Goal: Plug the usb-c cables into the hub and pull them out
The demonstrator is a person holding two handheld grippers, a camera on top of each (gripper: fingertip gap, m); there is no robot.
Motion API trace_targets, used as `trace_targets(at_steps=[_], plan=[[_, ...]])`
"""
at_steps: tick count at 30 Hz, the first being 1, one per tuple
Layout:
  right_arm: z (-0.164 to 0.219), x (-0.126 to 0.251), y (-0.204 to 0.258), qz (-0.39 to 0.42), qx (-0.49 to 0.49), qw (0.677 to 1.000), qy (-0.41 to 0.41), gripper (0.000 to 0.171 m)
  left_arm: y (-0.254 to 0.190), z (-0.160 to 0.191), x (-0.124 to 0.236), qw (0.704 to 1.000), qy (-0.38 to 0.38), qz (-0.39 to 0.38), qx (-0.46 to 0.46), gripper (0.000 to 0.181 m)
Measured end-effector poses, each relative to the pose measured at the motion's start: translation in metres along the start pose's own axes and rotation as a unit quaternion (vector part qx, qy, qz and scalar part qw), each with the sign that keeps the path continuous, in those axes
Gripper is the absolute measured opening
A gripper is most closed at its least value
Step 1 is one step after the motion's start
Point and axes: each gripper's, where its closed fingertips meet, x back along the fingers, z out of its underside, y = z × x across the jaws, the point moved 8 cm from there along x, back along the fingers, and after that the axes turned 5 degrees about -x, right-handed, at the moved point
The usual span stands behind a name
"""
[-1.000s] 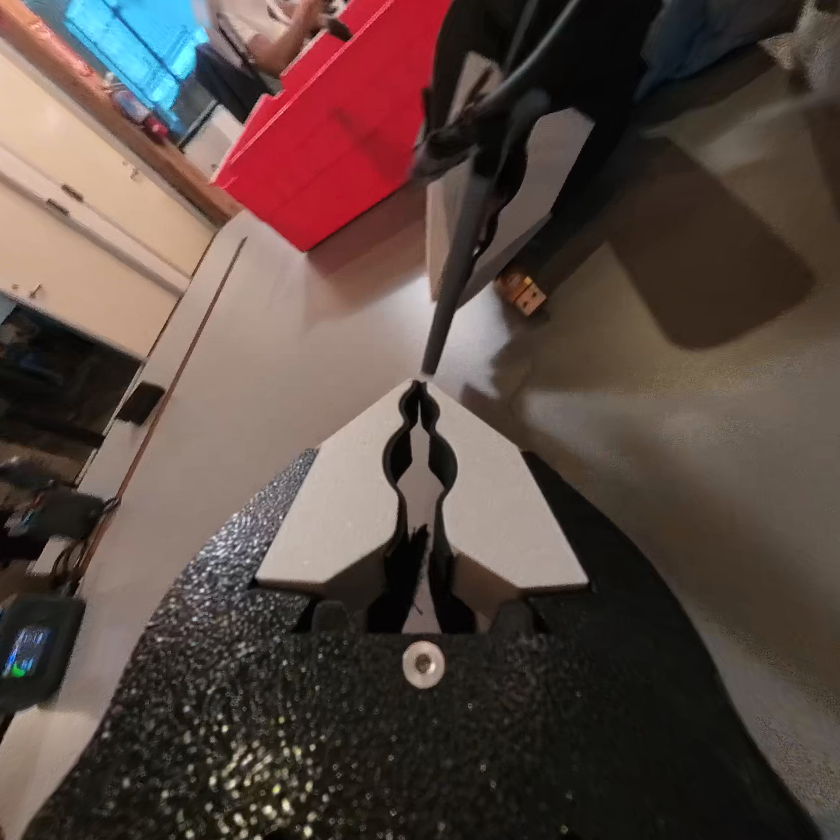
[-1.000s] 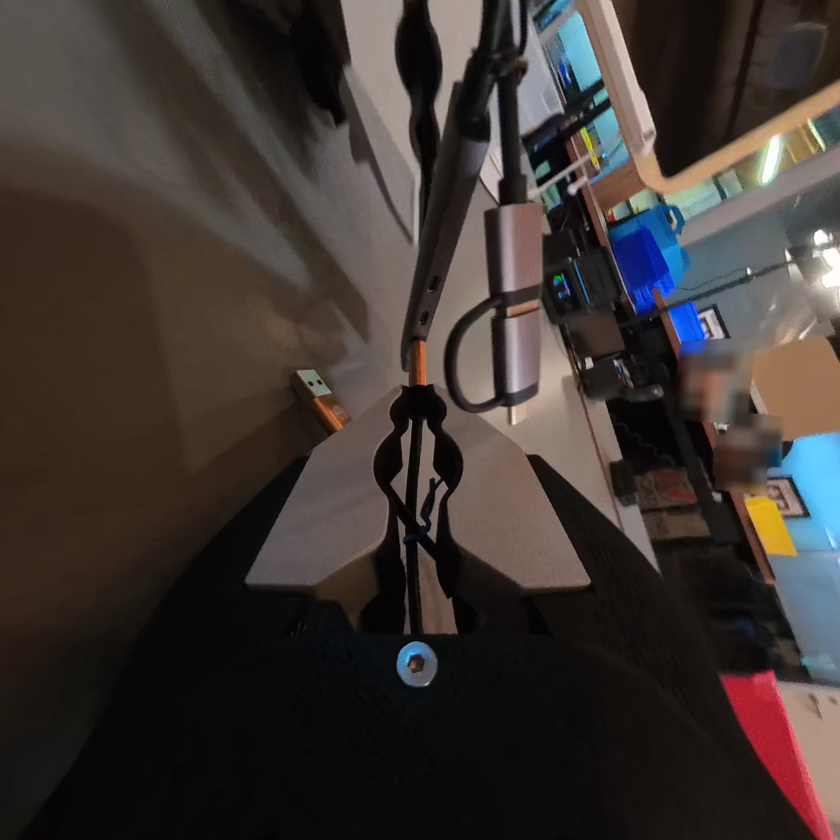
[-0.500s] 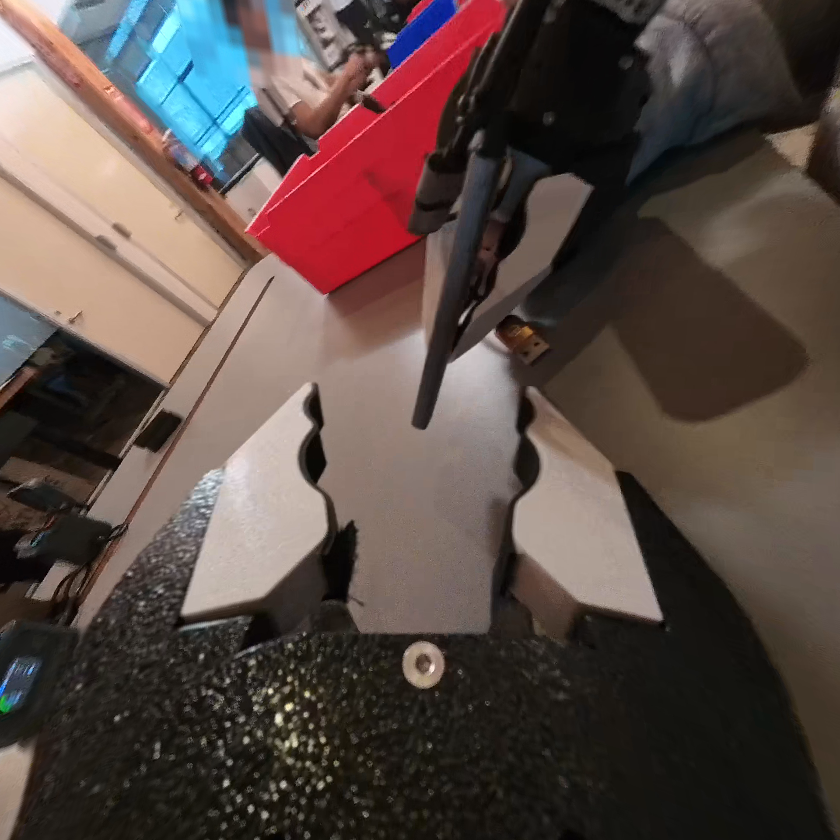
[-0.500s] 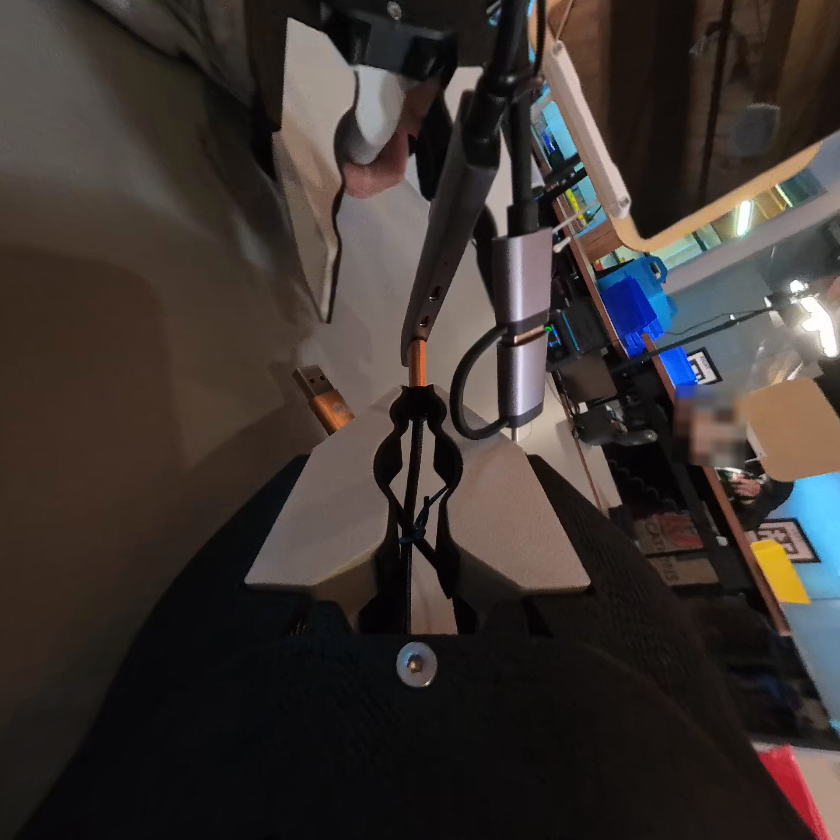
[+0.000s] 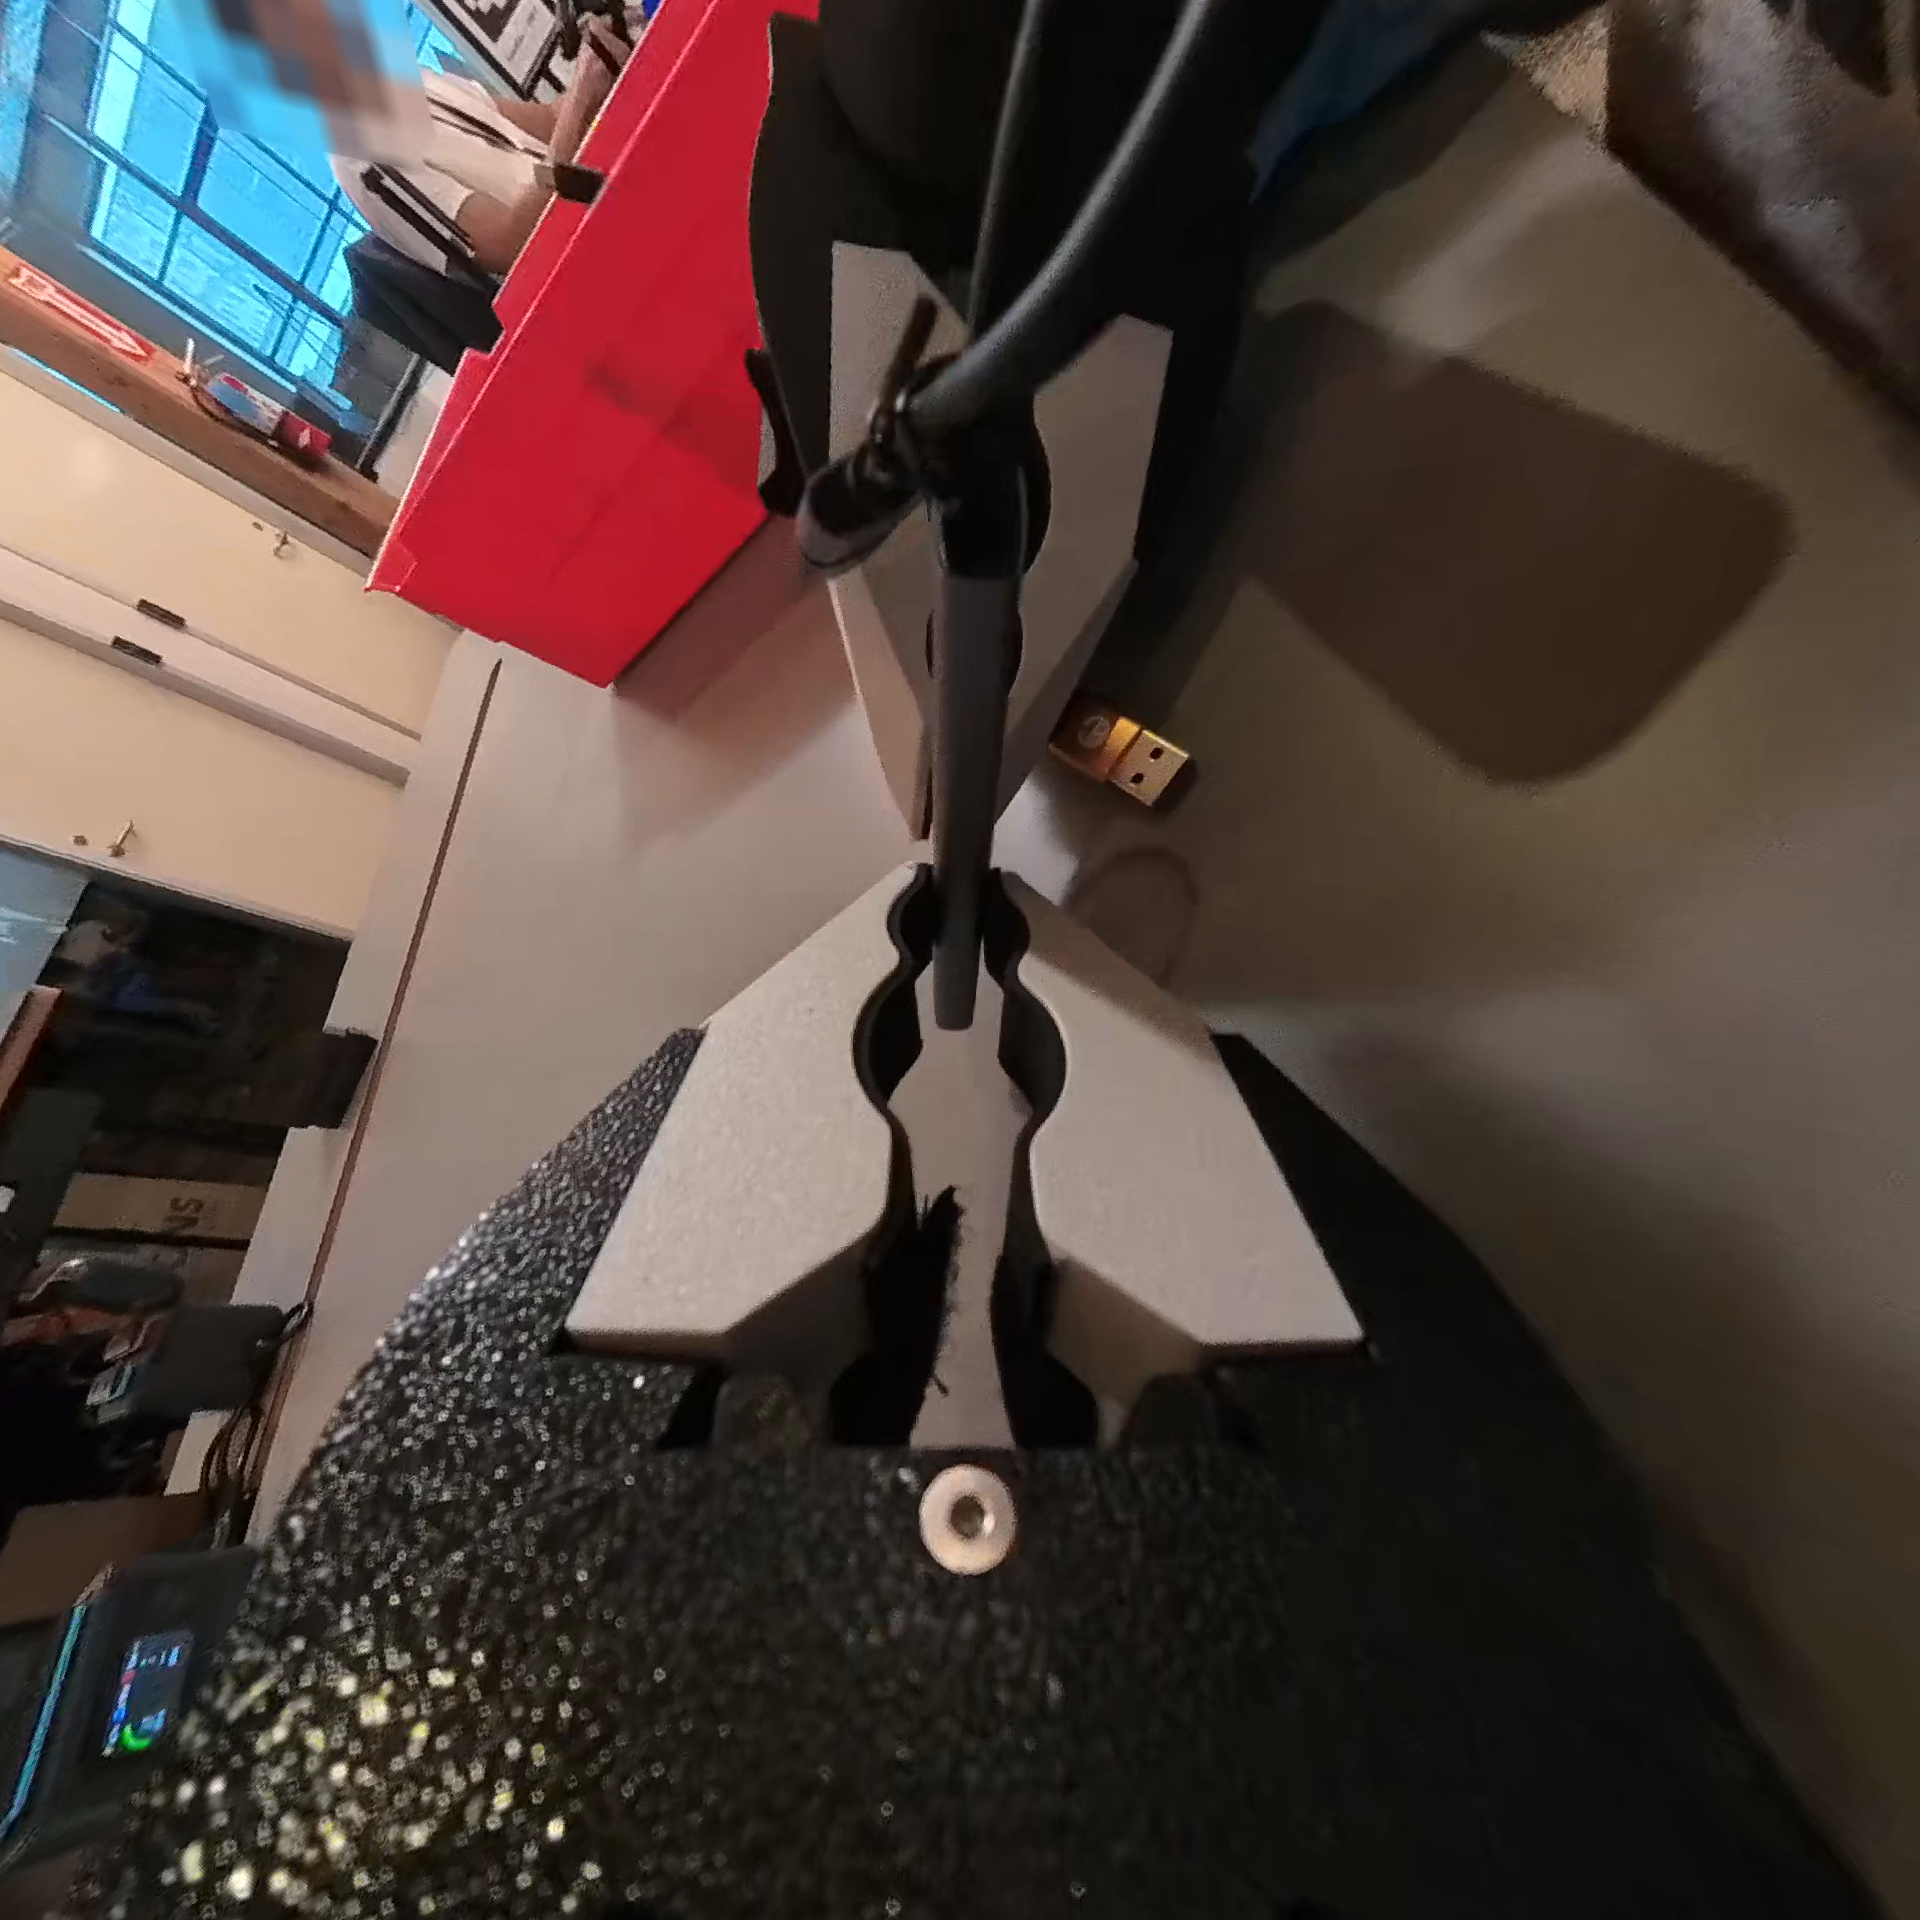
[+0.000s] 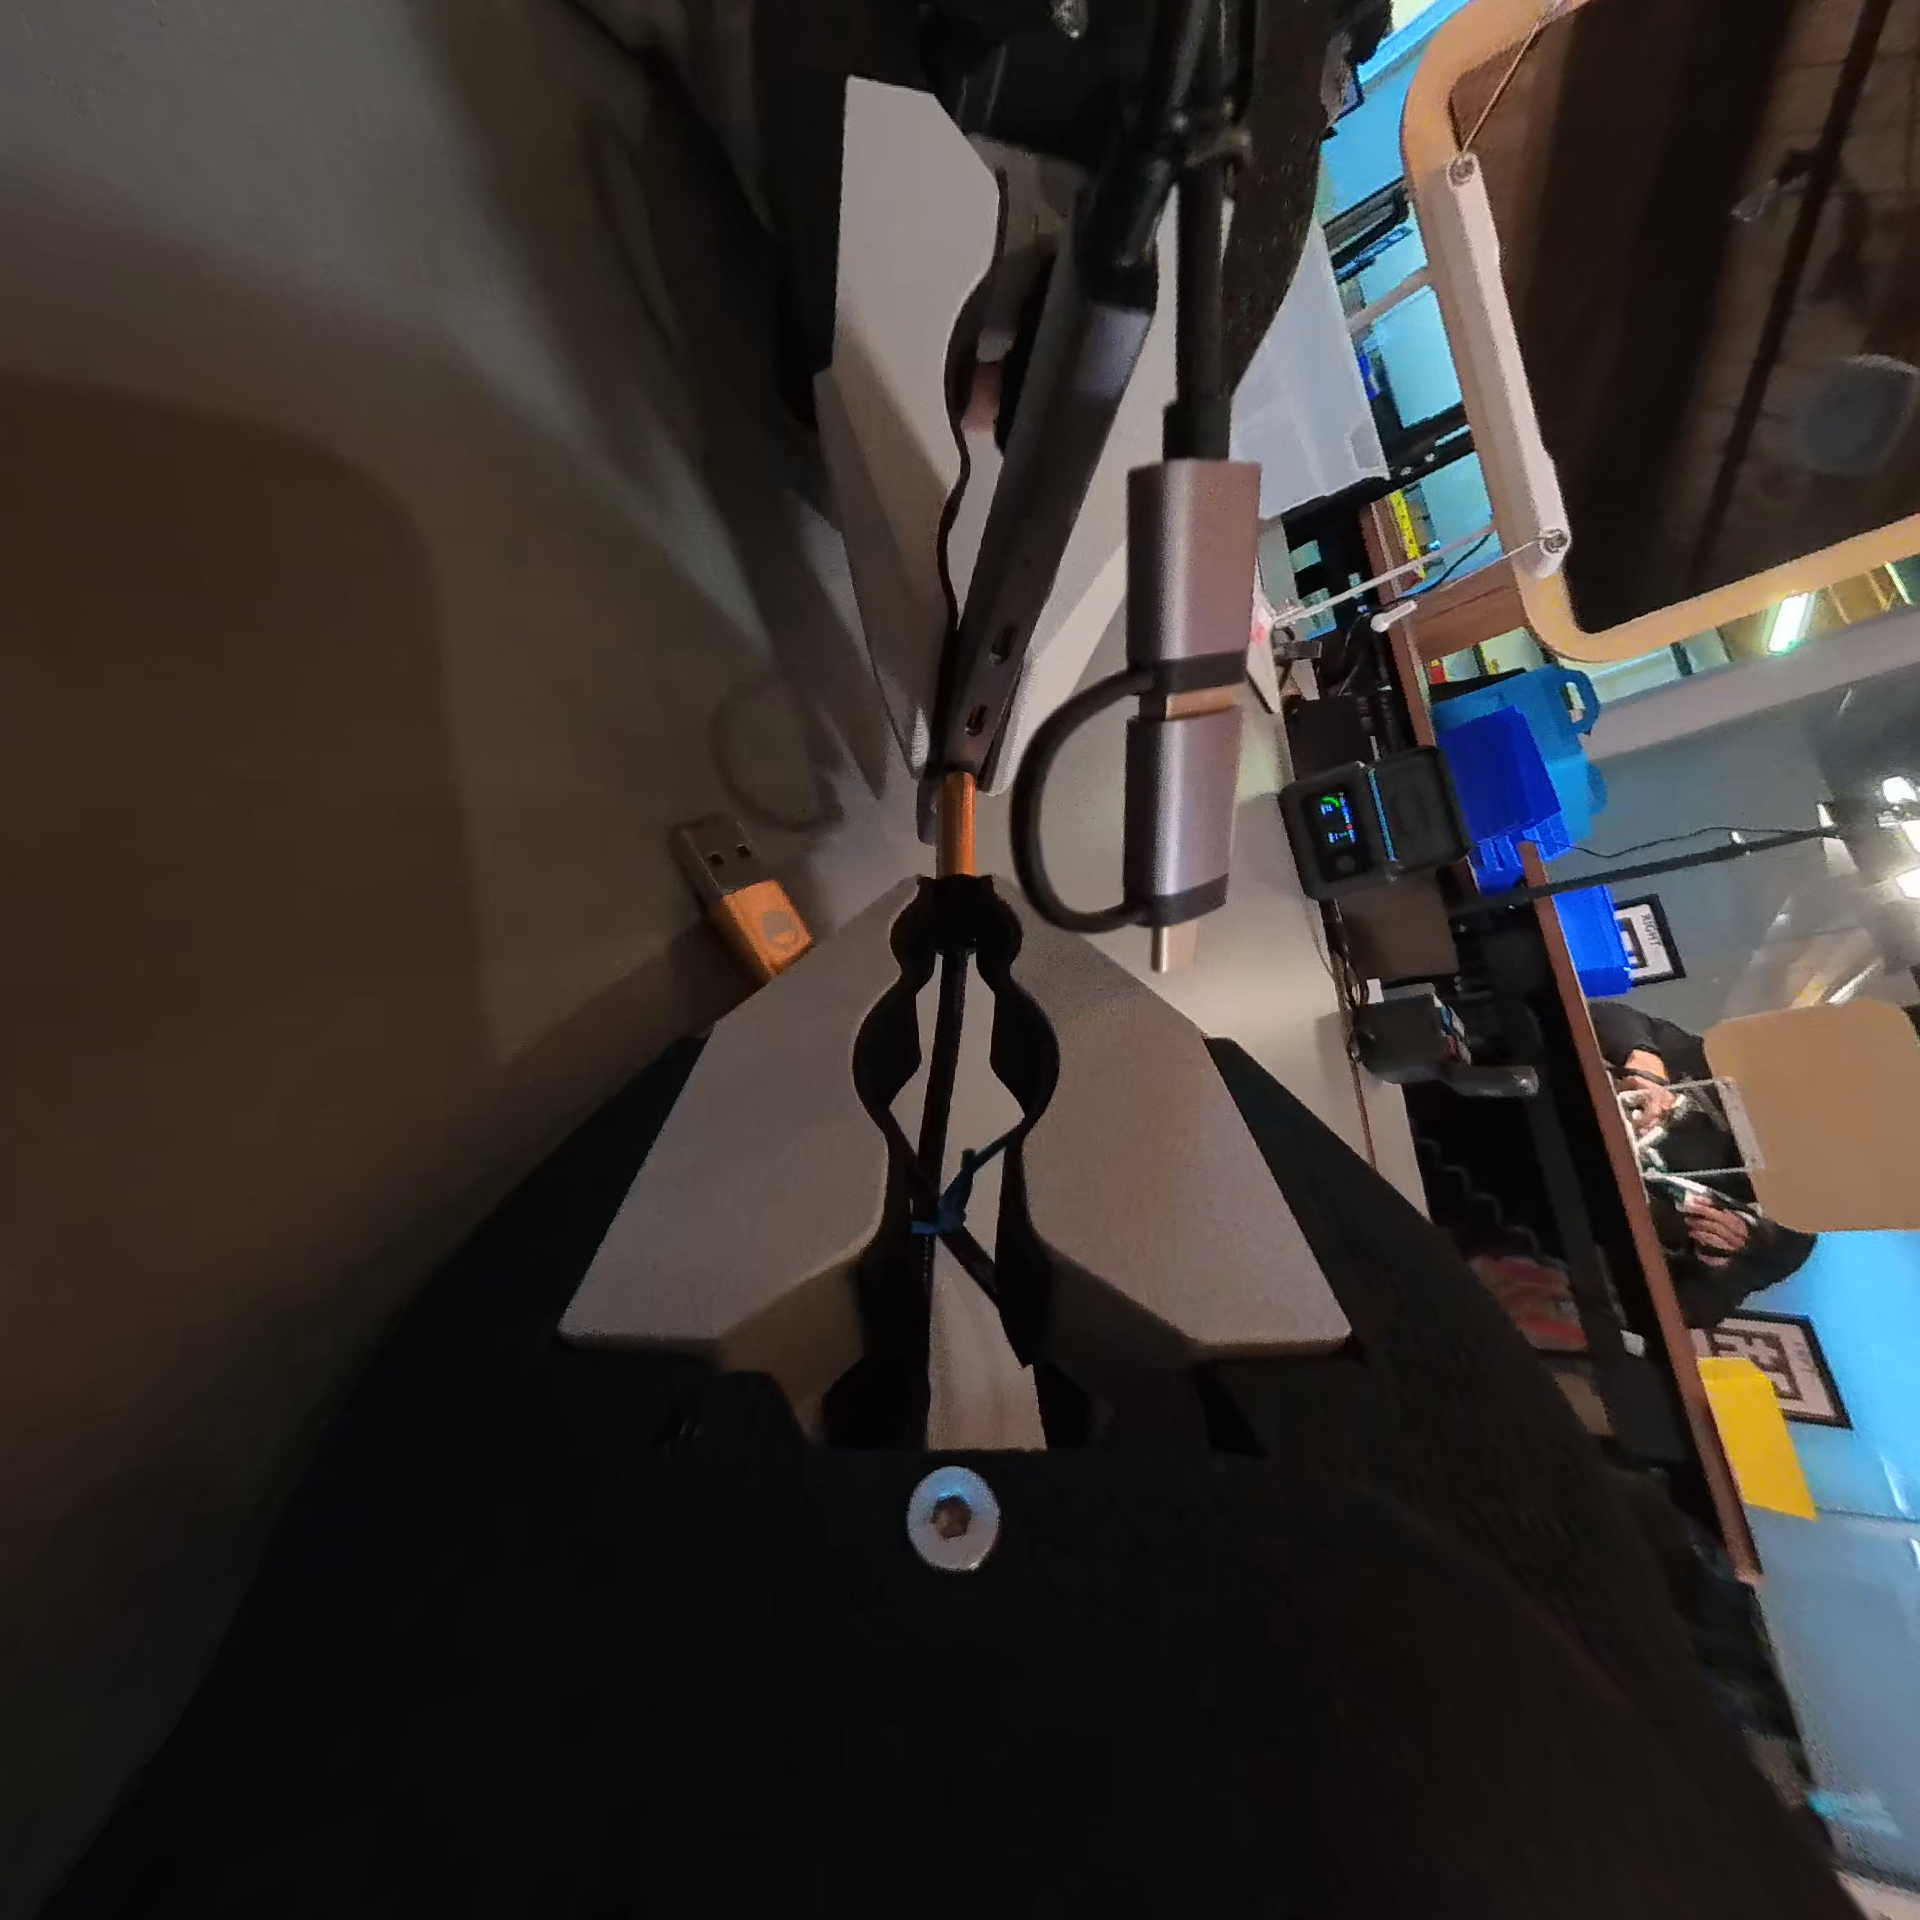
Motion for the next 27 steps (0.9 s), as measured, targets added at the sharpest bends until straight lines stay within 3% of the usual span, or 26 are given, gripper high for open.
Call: trace_targets(at_steps=[1, 22, 24, 27], plan=[[-0.001, 0.001, 0.001, 0.0, -0.002, 1.0, -0.002, 0.006, 0.0, -0.001, 0.0, 1.0, -0.004, 0.002, 0.004, 0.006], [-0.016, 0.011, 0.01, -0.025, -0.047, 0.998, -0.027, 0.005, -0.011, -0.01, 0.013, 0.998, -0.042, 0.026, 0.031, 0.006], [0.003, 0.025, 0.002, 0.002, -0.068, 0.998, 0.012, 0.005, -0.007, 0.004, 0.023, 0.999, 0.001, 0.001, 0.043, 0.006], [0.015, 0.048, -0.007, 0.021, -0.129, 0.991, -0.003, 0.005, 0.001, 0.015, 0.05, 0.993, -0.031, -0.031, 0.106, 0.006]])
